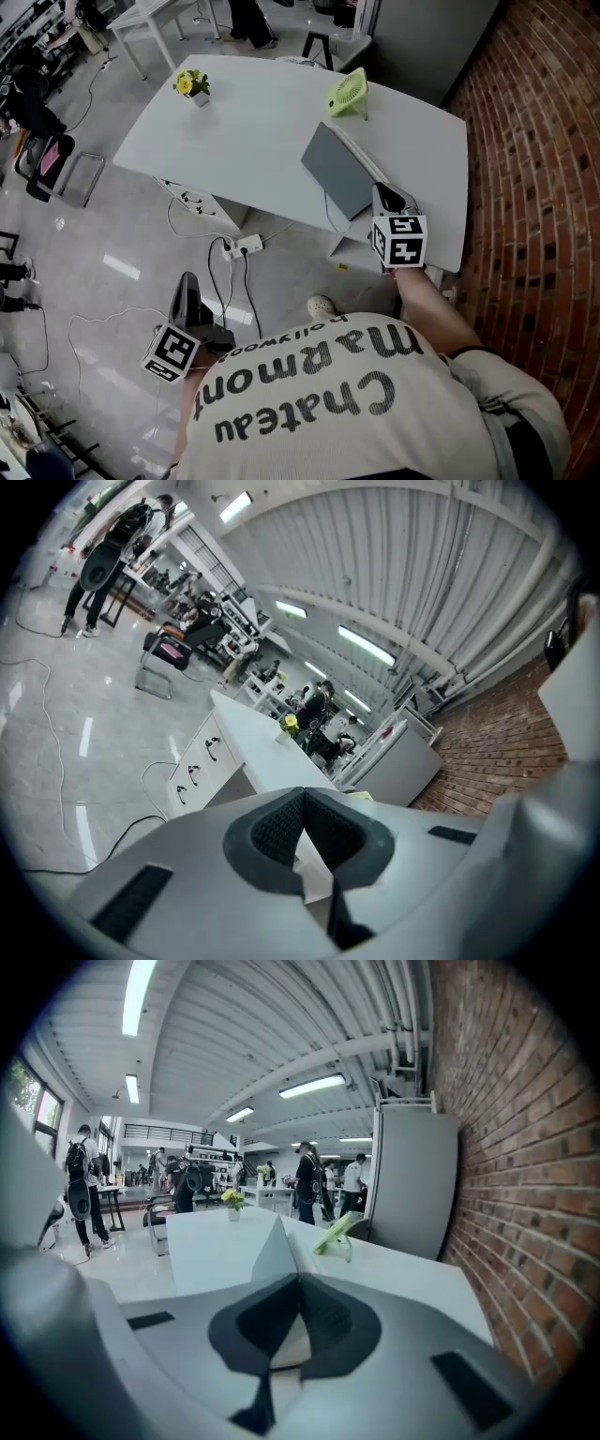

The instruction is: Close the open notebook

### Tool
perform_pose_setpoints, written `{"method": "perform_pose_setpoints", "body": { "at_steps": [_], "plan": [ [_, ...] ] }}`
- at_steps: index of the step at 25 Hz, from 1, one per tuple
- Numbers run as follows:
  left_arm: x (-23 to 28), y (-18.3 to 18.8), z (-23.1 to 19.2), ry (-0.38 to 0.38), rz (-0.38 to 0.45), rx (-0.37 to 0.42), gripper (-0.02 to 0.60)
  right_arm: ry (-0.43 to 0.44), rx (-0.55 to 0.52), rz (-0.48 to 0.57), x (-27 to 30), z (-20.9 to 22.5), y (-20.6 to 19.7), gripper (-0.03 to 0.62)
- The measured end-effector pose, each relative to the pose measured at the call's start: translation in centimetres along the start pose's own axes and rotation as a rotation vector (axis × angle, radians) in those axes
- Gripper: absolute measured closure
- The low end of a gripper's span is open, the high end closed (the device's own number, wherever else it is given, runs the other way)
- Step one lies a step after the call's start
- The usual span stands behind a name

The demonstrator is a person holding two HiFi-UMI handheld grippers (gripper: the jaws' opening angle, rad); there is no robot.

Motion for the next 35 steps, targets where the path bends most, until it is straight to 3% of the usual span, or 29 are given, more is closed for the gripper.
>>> {"method": "perform_pose_setpoints", "body": {
  "at_steps": [12,35],
  "plan": [
    [2.1,-1.1,1.3,0.021,-0.016,-0.005,0.580,-0.019,0.048,-0.044,1.9,3.3,-1.2,0.586],
    [6.8,-4.6,4.8,0.032,0.001,-0.010,0.580,0.052,0.138,-0.176,6.4,7.6,-5.6,0.586]
  ]
}}
Point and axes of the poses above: the fingertips, and each gripper's own axes: x forward along the fingers, z to its right, y out of its top, the point moved 8 cm from there along -x, backward along the fingers, and after that the axes turned 4 degrees about -x, right-handed, at the moved point
